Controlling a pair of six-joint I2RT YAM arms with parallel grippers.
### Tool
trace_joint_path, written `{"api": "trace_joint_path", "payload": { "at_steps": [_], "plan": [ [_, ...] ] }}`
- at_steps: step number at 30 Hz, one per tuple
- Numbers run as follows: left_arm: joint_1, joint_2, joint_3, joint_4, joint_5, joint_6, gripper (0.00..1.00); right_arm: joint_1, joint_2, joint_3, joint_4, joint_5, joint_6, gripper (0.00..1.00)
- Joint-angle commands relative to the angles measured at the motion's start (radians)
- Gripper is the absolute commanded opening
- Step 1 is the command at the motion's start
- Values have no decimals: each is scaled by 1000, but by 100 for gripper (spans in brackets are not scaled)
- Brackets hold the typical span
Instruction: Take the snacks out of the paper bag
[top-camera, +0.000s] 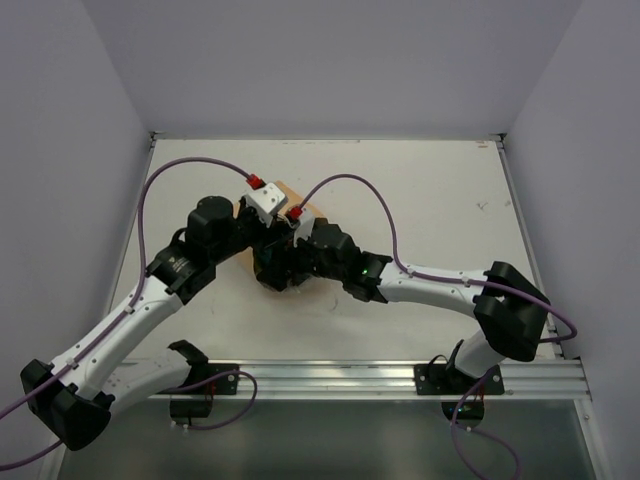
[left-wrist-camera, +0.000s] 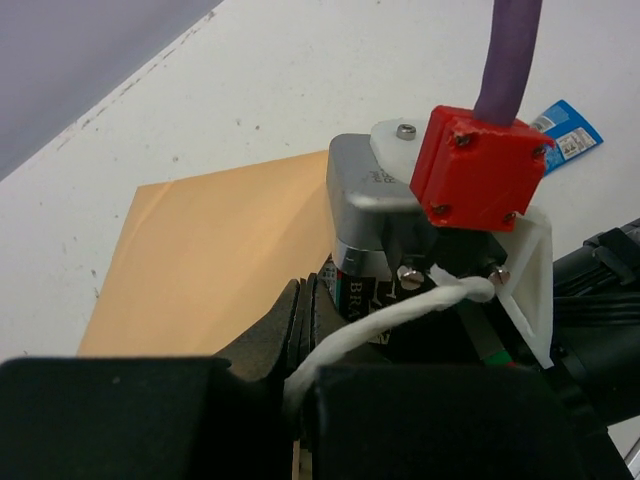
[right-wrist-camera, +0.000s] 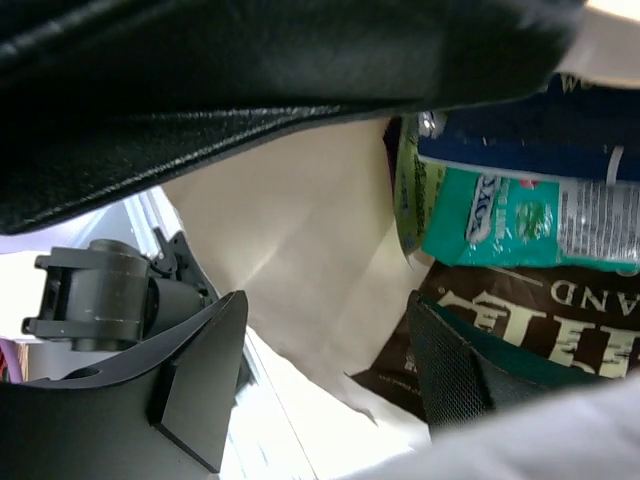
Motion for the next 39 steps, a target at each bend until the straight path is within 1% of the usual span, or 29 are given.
{"api": "trace_joint_path", "payload": {
  "at_steps": [1, 3, 8, 14, 15, 19, 21, 25, 28, 30, 34, 35, 39],
  "plan": [
    [1, -42, -12, 71, -44, -21, 0, 6, -10, 9, 79, 8, -3, 68],
    [1, -42, -12, 67, -41, -27, 0, 4, -11, 0, 76, 64, 17, 68],
    [1, -36, -10, 67, -21, -36, 0, 4, -25, 6, 29, 169, 59, 62],
    [1, -24, 10, 84, 7, -73, 0, 4, 13, 11, 67, 165, 102, 60],
    [2, -22, 11, 87, 11, -85, 0, 4, 30, 11, 73, 161, 114, 58],
    [1, -8, 24, 108, 22, -115, 0, 4, 62, 23, 92, 148, 115, 57],
    [2, -1, 36, 116, 34, -167, 0, 4, 71, 20, 121, 148, 118, 57],
    [1, 21, 50, 147, 47, -217, 0, 4, 104, -1, 179, 148, 119, 59],
    [1, 33, 60, 151, 50, -237, 0, 4, 122, -35, 276, 148, 120, 61],
    [1, 38, 74, 151, 45, -249, 0, 4, 139, -44, 346, 118, 115, 62],
    [2, 48, 100, 141, -5, -259, 0, 4, 159, -55, 408, 104, 114, 64],
    [2, 48, 109, 142, -18, -263, 0, 4, 162, -69, 450, 102, 114, 65],
    [1, 39, 122, 136, -87, -276, 0, 3, 118, -139, 517, 134, 114, 65]
  ]
}}
